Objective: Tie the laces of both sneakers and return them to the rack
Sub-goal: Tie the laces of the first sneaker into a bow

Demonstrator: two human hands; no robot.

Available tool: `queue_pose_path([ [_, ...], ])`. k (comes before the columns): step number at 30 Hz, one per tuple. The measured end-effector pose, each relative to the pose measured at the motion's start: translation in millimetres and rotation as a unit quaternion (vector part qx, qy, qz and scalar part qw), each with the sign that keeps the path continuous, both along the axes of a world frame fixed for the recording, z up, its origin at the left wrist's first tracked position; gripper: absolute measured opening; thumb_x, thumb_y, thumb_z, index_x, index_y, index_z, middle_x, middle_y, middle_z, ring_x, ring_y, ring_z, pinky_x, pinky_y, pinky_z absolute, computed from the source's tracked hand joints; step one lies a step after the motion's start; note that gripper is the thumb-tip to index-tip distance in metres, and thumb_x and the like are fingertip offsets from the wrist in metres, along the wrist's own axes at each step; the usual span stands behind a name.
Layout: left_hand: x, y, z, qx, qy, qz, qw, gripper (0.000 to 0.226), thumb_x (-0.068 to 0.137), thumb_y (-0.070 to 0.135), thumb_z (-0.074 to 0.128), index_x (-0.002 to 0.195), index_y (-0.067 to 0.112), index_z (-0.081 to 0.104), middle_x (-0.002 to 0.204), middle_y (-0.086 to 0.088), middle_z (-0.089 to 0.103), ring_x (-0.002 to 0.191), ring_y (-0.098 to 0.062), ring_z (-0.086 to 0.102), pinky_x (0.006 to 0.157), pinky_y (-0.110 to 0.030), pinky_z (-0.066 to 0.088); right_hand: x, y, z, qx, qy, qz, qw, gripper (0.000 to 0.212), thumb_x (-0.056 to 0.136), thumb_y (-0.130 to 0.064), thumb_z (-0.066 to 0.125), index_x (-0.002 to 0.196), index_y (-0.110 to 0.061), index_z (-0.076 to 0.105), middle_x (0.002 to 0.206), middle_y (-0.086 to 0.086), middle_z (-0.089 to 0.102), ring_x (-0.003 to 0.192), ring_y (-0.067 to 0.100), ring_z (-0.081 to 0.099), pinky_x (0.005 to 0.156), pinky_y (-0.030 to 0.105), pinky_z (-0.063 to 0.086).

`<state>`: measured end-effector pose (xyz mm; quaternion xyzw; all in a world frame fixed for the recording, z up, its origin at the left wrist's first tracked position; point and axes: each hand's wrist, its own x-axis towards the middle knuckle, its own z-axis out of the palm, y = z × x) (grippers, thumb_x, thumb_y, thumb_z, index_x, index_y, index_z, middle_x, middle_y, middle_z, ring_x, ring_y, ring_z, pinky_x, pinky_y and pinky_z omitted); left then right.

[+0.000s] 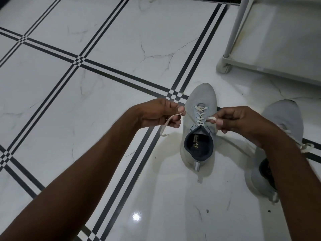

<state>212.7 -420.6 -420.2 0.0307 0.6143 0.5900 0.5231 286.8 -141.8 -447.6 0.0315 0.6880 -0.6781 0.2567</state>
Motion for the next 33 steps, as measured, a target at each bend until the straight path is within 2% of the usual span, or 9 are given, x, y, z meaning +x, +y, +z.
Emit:
queue_pose_path([
  [4,-6.3,0.9,2.9,-0.014,0.038,-0.006,0.999,0.015,0.096,0.006,0.059,0.097,0.009,0.073,0.071,0.0,0.069,0.076,-0.014,0.066,0.086,-0.032,0.053,2.9,-11.0,-6.2,-0.032,0.016,-0.065,0.997,0.012,0.091,0.001,0.06,0.099,0.004,0.07,0.107,0.007,0.076,0.063,0.011,0.053,0.057,0.019,0.047],
  [7,-4.7,11.3,1.9,-0.015,0.085,0.031,0.996,0.017,0.096,0.008,0.061,0.098,0.016,0.075,0.101,-0.008,0.075,0.101,-0.02,0.07,0.099,-0.035,0.052,1.8,-22.8,-9.8,-0.037,0.027,-0.12,0.992,0.013,0.092,0.002,0.059,0.1,0.007,0.068,0.094,0.012,0.076,0.058,0.013,0.051,0.05,0.02,0.043],
  [9,-3.3,21.6,-4.3,0.008,0.096,0.056,0.994,0.017,0.097,0.009,0.06,0.1,0.018,0.073,0.125,-0.014,0.069,0.121,-0.025,0.064,0.106,-0.038,0.047,-0.1,-30.9,-12.4,-0.019,0.045,-0.158,0.986,0.011,0.091,0.0,0.062,0.096,-0.002,0.071,0.079,0.005,0.075,0.055,0.013,0.05,0.047,0.021,0.042],
  [10,-2.5,27.0,-8.6,0.024,0.09,0.069,0.993,0.016,0.098,0.009,0.058,0.102,0.017,0.072,0.126,-0.014,0.069,0.122,-0.026,0.063,0.107,-0.039,0.046,-0.4,-34.5,-12.7,-0.011,0.051,-0.176,0.983,0.011,0.091,-0.002,0.063,0.094,-0.006,0.073,0.073,0.002,0.074,0.053,0.014,0.049,0.046,0.021,0.041],
  [15,2.8,49.6,-31.5,0.021,0.061,0.174,0.983,0.02,0.098,0.016,0.061,0.116,0.011,0.069,0.091,0.001,0.074,0.089,-0.012,0.069,0.089,-0.031,0.053,2.3,-50.5,-8.3,0.0,0.059,-0.232,0.971,0.007,0.091,-0.012,0.068,0.094,-0.013,0.074,0.059,-0.004,0.069,0.05,0.017,0.046,0.042,0.022,0.038],
  [21,5.2,57.8,-39.9,0.003,0.054,0.219,0.974,0.023,0.096,0.022,0.065,0.114,0.01,0.07,0.076,0.004,0.07,0.076,-0.012,0.067,0.084,-0.031,0.055,1.7,-51.7,-0.7,0.06,0.095,-0.205,0.972,0.023,0.093,0.0,0.059,0.104,-0.017,0.07,0.069,0.005,0.072,0.047,0.014,0.053,0.043,0.025,0.044],
  [25,3.7,57.8,-42.7,0.027,0.045,0.196,0.979,0.025,0.101,0.007,0.053,0.12,0.012,0.067,0.085,-0.002,0.071,0.08,-0.017,0.069,0.092,-0.039,0.054,-1.4,-54.5,3.9,0.088,0.113,-0.194,0.971,0.032,0.094,0.004,0.055,0.112,-0.02,0.066,0.079,0.017,0.071,0.047,0.019,0.057,0.043,0.029,0.048],
  [29,0.5,56.5,-42.5,0.049,0.032,0.155,0.986,0.027,0.1,-0.001,0.05,0.122,0.012,0.061,0.083,-0.005,0.072,0.072,-0.012,0.069,0.078,-0.032,0.056,-3.5,-57.9,4.5,0.118,0.129,-0.192,0.966,0.03,0.093,-0.002,0.06,0.114,-0.022,0.069,0.076,0.014,0.072,0.046,0.021,0.06,0.043,0.031,0.051],
  [33,-4.2,60.8,-44.6,0.025,0.011,0.143,0.989,0.018,0.097,0.001,0.057,0.115,0.004,0.059,0.081,-0.008,0.073,0.07,-0.016,0.068,0.074,-0.03,0.056,-5.4,-58.3,5.1,0.135,0.139,-0.188,0.963,0.024,0.092,-0.008,0.065,0.11,-0.022,0.071,0.071,0.014,0.071,0.044,0.022,0.059,0.041,0.032,0.051],
])
